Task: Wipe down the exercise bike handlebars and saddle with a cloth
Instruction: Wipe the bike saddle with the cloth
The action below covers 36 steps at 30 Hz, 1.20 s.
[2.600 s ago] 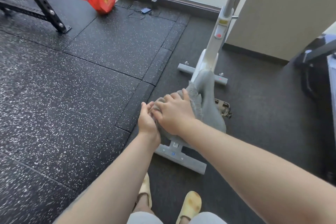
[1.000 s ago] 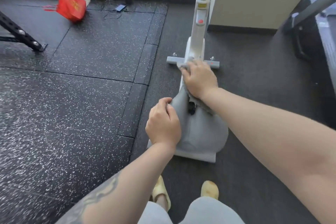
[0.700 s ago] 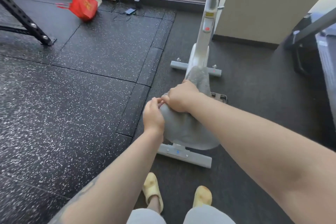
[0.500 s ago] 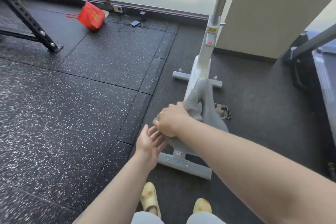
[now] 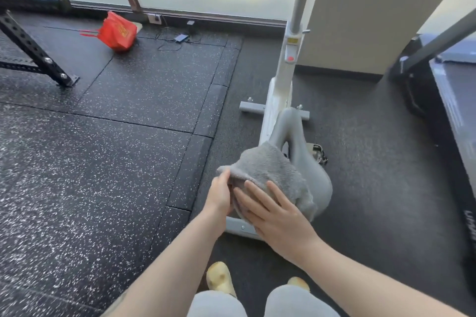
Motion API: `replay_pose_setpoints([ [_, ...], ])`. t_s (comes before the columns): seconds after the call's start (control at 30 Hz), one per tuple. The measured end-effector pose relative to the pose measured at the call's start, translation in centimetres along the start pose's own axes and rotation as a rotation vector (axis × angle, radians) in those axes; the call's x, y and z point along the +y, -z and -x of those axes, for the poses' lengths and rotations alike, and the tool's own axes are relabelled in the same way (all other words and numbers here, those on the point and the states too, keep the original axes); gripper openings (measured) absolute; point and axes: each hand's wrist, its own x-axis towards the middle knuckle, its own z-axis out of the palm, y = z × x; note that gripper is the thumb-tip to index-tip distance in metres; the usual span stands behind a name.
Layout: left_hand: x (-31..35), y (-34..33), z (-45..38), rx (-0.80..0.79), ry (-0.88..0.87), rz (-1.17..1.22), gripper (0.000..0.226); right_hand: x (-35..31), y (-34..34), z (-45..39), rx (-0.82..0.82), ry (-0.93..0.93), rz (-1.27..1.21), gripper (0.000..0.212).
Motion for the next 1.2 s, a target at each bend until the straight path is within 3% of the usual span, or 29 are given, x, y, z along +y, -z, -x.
replay_pose_setpoints([
  [0.13,1.1,0.0,-0.2,0.029,-0.117,-0.085,0.043,-0.8,-0.8,4.6,0.007,-0.188,-0.025,0.06],
  [0.27,2.9,-1.3,-0.3,-0.015,-0.338,-0.204,0.023,-1.4,-0.7,5.1,0.143,-0.615,-0.238,0.055],
  [0.4,3.2,-3.0,-0.5,-0.114,-0.525,-0.41,0.019,0.0,-0.7,0.1,0.512,-1.238,-0.572,0.044],
  [0.5,2.7,-3.6,-1.0,-0.161,-0.617,-0.564,0.022,0.7,-0.9,-1.5,0.699,-1.558,-0.801,0.042],
  [0.63,1.2,-4.0,-1.4,-0.049,-0.729,-0.709,0.03,0.2,-0.3,-3.3,1.046,-2.148,-1.154,0.044],
  [0.7,1.0,-4.3,-1.3,-0.007,-0.745,-0.744,0.039,-1.1,0.7,-5.9,1.217,-2.32,-1.079,0.049],
  [0.77,1.2,-4.2,-1.3,-0.064,-0.754,-0.75,0.049,-2.4,1.5,-8.8,1.273,-2.391,-0.973,0.056],
  [0.9,1.3,-2.7,-2.6,-0.21,-0.766,-0.71,0.053,-4.2,1.3,-11.6,1.129,-2.495,-1.076,0.067],
  [0.97,1.2,-2.1,-2.9,-0.242,-0.759,-0.71,0.057,-4.5,1.5,-11.5,1.105,-2.431,-1.001,0.069],
  [1.07,1.2,-2.2,-2.8,-0.262,-0.752,-0.72,0.056,-3.9,0.8,-10.1,1.203,-2.298,-0.84,0.071],
  [1.2,1.3,-2.1,-2.8,-0.299,-0.785,-0.781,0.054,-1.8,-0.6,-6.8,1.268,-2.109,-0.765,0.05],
])
